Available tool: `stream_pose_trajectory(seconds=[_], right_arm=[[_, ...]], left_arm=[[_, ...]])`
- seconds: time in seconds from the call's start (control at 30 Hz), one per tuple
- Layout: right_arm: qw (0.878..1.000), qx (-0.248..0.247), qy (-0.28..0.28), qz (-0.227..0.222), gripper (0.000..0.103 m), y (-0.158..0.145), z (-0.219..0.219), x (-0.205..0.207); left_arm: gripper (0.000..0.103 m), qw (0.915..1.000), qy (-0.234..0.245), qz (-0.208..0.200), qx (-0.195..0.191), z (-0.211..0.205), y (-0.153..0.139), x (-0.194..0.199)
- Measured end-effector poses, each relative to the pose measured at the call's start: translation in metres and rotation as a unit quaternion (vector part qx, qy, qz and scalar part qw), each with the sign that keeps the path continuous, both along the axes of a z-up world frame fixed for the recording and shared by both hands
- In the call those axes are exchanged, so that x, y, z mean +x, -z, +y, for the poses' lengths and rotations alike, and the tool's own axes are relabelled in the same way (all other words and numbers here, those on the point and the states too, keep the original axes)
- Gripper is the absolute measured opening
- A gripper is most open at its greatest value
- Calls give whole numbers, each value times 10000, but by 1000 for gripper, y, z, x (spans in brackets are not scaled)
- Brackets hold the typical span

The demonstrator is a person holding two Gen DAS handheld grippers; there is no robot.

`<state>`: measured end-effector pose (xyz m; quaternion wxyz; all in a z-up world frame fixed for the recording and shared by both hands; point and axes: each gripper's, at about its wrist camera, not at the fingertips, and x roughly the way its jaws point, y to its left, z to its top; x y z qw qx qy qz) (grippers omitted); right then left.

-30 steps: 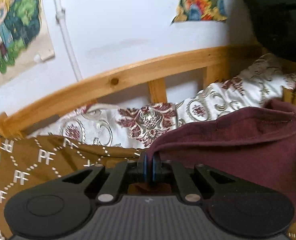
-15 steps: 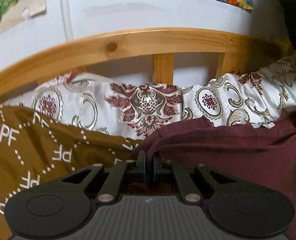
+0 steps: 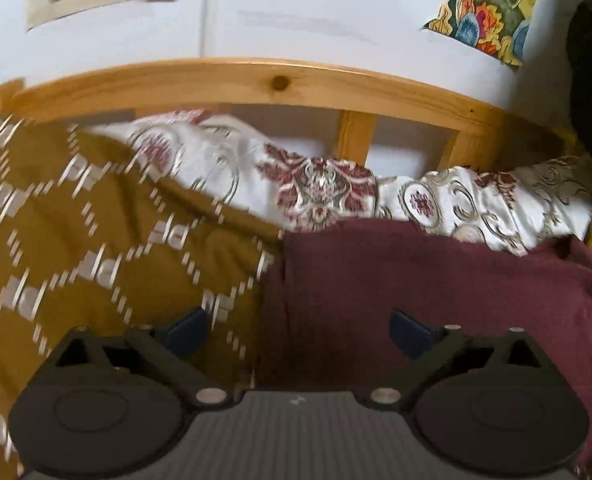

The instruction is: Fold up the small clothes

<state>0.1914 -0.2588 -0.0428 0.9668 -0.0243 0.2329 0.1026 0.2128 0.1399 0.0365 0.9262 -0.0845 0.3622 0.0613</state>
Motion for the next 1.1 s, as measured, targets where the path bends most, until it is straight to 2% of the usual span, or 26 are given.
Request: stream_pose_trajectory(seconds=[0.2,0.3,0.5,0.67,0.8,0.87,0.9,0.97,1.0,1.03,1.07,1.1], right_arm=[[9998,89,121,160,102,16,-3,-17],[9995,122,74,295,102,22,0,-16],[9996,72,53,282,102,26,6,-21],[9996,274,-72,37,100,22,7,-28],[9992,324,-255,-2,79,20,12,-28],[9984,443,-324,103,62,22,13,-26],[9981,483,-334,195,56,24,13,-24],[9970,604,-318,367,40,27,11,-20],[9964,678,-301,422,37,28,9,-19],[9961,706,-270,450,29,28,8,-19],[9962,693,-243,470,17,28,7,-19],[9966,653,-199,468,10,28,7,-19]], left_arm=[[102,9995,208,-57,246,-16,15,-66],[102,9993,150,9,352,-24,23,-83],[102,9995,29,7,327,-28,30,-92],[101,9994,218,-154,231,-30,27,-91],[91,9994,324,-25,109,-33,30,-87],[85,9995,321,27,73,-34,32,-86],[82,9995,313,55,64,-34,33,-85],[79,9995,295,134,62,-35,36,-83],[79,9994,280,162,74,-36,38,-82],[79,9994,265,185,93,-36,39,-81],[79,9994,256,198,105,-37,40,-81],[79,9994,253,211,109,-37,41,-80]])
